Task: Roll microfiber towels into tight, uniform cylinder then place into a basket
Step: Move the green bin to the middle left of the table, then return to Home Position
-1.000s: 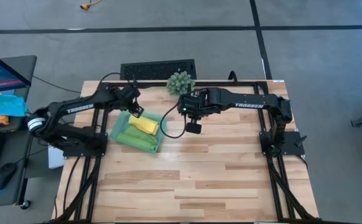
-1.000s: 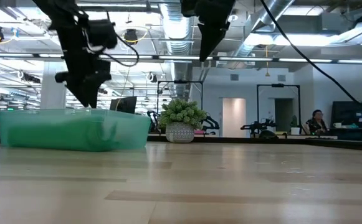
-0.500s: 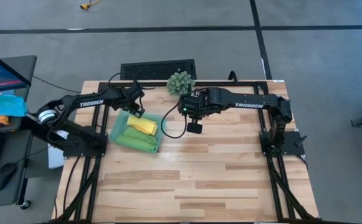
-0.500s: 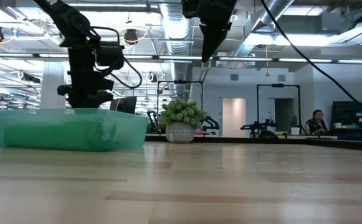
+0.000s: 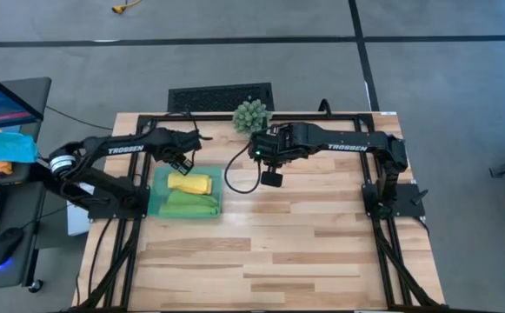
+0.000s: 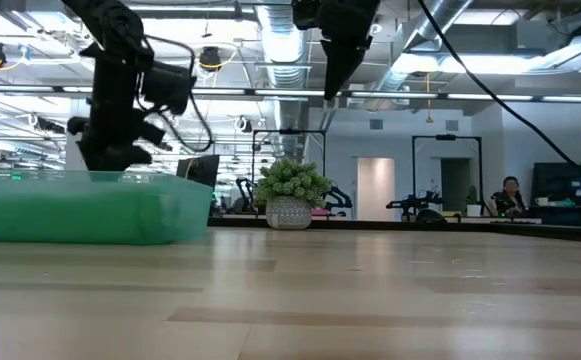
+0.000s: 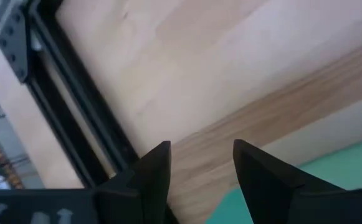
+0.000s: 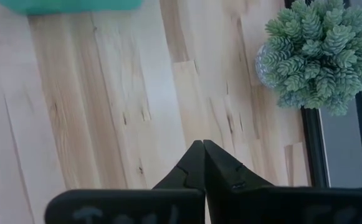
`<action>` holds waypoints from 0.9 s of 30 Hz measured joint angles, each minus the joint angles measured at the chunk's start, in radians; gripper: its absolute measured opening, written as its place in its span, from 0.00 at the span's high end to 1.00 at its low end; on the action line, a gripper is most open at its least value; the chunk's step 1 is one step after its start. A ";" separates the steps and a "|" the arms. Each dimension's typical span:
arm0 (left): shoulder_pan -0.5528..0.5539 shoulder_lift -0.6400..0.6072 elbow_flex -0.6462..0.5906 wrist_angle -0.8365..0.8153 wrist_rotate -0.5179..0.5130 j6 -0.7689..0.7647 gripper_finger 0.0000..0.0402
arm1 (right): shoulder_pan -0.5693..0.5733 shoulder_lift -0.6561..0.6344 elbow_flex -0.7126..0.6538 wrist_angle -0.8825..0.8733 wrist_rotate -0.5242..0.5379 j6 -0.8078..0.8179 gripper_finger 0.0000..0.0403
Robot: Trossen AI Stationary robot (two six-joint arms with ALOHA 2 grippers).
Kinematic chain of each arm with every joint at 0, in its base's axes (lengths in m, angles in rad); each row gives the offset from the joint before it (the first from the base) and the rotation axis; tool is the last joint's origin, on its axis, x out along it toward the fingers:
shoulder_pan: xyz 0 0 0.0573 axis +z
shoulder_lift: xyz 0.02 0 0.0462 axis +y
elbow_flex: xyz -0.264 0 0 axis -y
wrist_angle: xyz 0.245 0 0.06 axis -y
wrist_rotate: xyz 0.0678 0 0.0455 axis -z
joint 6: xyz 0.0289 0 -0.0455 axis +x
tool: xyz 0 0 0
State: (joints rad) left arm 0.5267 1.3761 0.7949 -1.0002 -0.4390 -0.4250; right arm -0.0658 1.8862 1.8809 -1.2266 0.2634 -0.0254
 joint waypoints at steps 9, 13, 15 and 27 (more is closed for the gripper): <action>-0.185 -0.084 0.053 0.264 0.102 0.048 0.58 | 0.000 0.000 0.000 -0.097 0.003 0.029 0.95; -0.288 -0.063 0.036 0.445 0.126 0.108 0.58 | 0.002 0.000 0.000 -0.171 0.005 0.053 0.95; -0.335 -0.052 0.035 0.497 0.118 0.129 0.58 | 0.011 0.000 0.000 -0.186 0.005 0.054 0.95; -0.634 -0.211 0.061 0.462 0.023 0.156 0.58 | 0.150 -0.218 -0.383 -0.018 0.056 0.151 0.95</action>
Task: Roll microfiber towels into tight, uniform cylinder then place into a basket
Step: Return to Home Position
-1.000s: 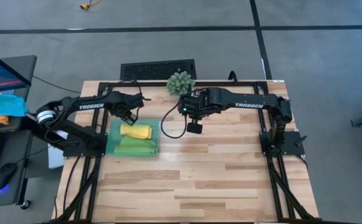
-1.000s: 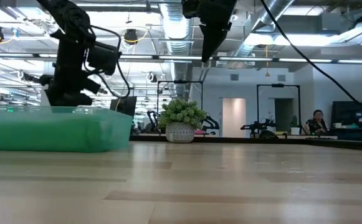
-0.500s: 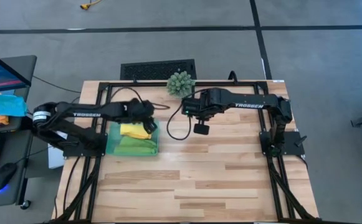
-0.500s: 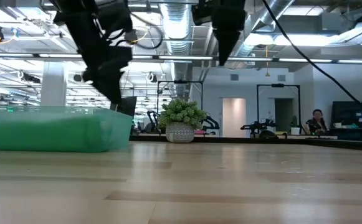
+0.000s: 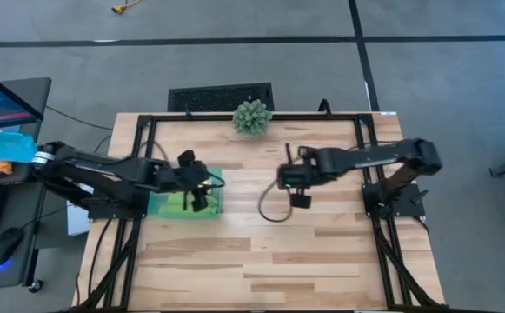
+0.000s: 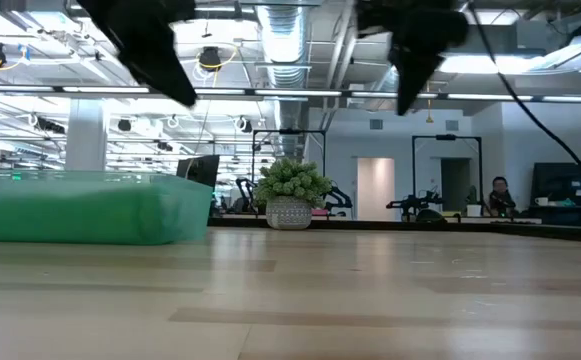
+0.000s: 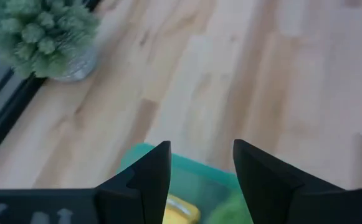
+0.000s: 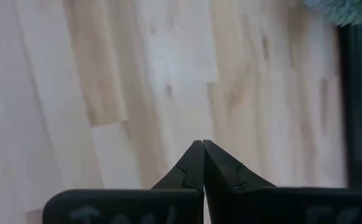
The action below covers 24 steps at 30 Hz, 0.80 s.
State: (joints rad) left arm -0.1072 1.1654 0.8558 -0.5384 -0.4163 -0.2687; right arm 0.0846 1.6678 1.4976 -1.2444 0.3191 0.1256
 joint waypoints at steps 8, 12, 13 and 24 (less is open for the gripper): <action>-0.077 -0.287 -0.045 -0.048 0.009 0.021 0.58 | 0.092 -0.339 -0.419 0.295 -0.003 0.145 0.94; -0.108 -0.439 -0.139 -0.011 -0.001 0.023 0.58 | 0.126 -0.481 -0.550 0.442 -0.001 0.179 0.93; -0.112 -0.475 -0.170 0.005 -0.006 0.023 0.58 | 0.136 -0.512 -0.578 0.498 0.000 0.179 0.93; -0.141 -0.820 -0.525 0.225 0.064 0.013 0.58 | 0.169 -0.811 -0.800 0.730 0.014 0.068 0.93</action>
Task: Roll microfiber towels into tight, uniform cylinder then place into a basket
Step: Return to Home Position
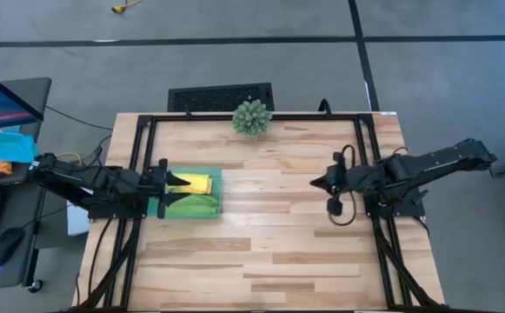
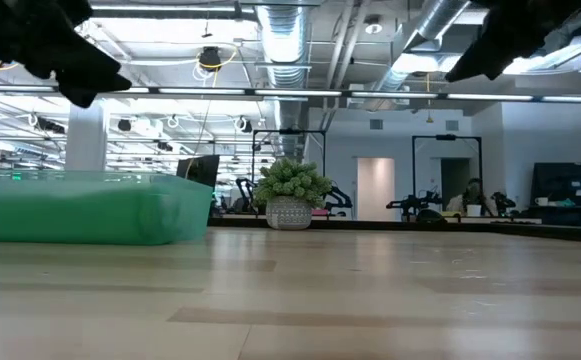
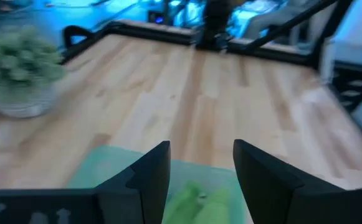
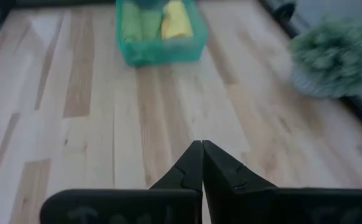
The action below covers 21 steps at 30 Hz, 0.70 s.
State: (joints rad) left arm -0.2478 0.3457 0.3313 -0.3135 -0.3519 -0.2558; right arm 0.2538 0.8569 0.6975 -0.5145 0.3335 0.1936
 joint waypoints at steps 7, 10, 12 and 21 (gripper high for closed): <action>0.000 -0.143 -0.114 0.085 0.103 0.039 0.58 | 0.003 -0.206 -0.038 0.005 0.044 -0.009 0.93; 0.000 -0.202 -0.136 0.080 0.156 0.106 0.58 | 0.023 -0.285 -0.086 0.031 0.044 -0.010 0.93; 0.000 -0.247 -0.142 0.077 0.186 0.129 0.58 | 0.036 -0.342 -0.131 0.039 0.049 -0.006 0.93; 0.001 -0.337 -0.144 0.066 0.266 0.185 0.58 | 0.074 -0.635 -0.373 0.071 0.165 0.103 0.93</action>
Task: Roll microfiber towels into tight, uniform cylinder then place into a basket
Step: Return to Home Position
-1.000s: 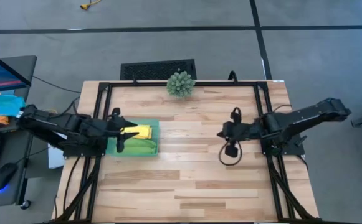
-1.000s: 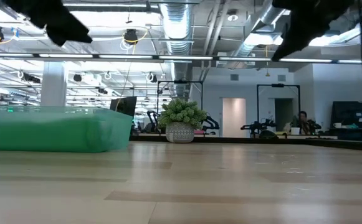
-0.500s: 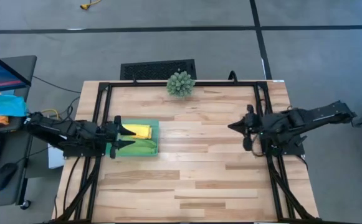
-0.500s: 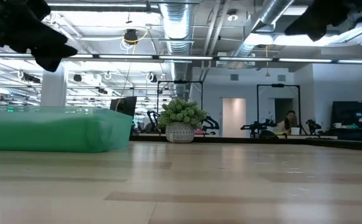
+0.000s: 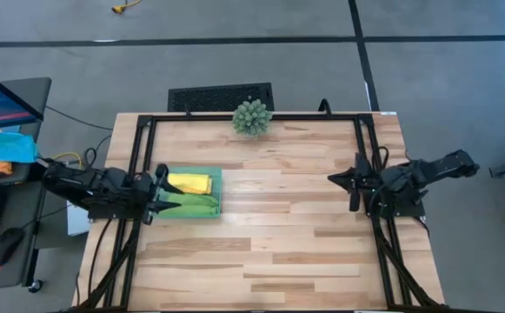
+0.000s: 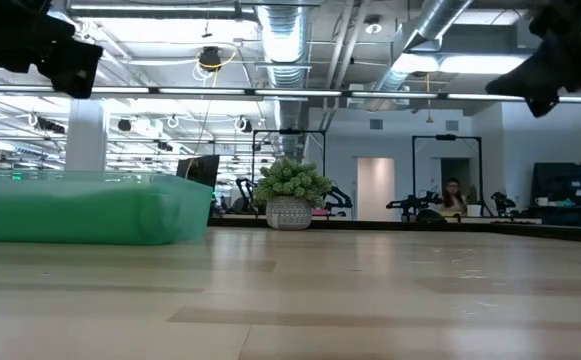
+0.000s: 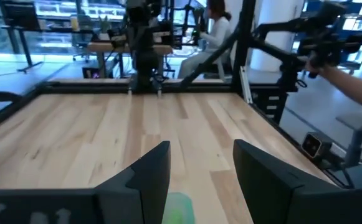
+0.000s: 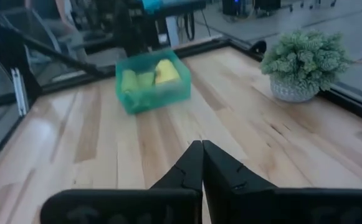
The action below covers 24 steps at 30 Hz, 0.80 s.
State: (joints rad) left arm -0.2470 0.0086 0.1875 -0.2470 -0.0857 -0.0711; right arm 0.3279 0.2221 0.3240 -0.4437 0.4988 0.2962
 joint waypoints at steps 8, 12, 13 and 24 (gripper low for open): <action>0.000 -0.005 -0.071 0.077 0.001 -0.003 0.58 | -0.002 -0.210 -0.140 0.062 0.002 -0.040 0.93; 0.000 -0.005 -0.117 0.177 0.002 -0.003 0.58 | -0.014 -0.217 -0.206 0.157 0.003 -0.094 0.93; 0.000 -0.005 -0.127 0.191 0.001 -0.008 0.58 | -0.016 -0.212 -0.221 0.204 0.003 -0.106 0.93; 0.000 -0.005 -0.177 0.287 0.037 -0.015 0.58 | 0.004 -0.195 -0.281 0.400 -0.004 -0.149 0.93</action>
State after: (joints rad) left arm -0.2474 0.0040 0.0105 0.0399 -0.0491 -0.0860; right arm 0.3317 0.0273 0.0435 -0.0433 0.4951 0.1476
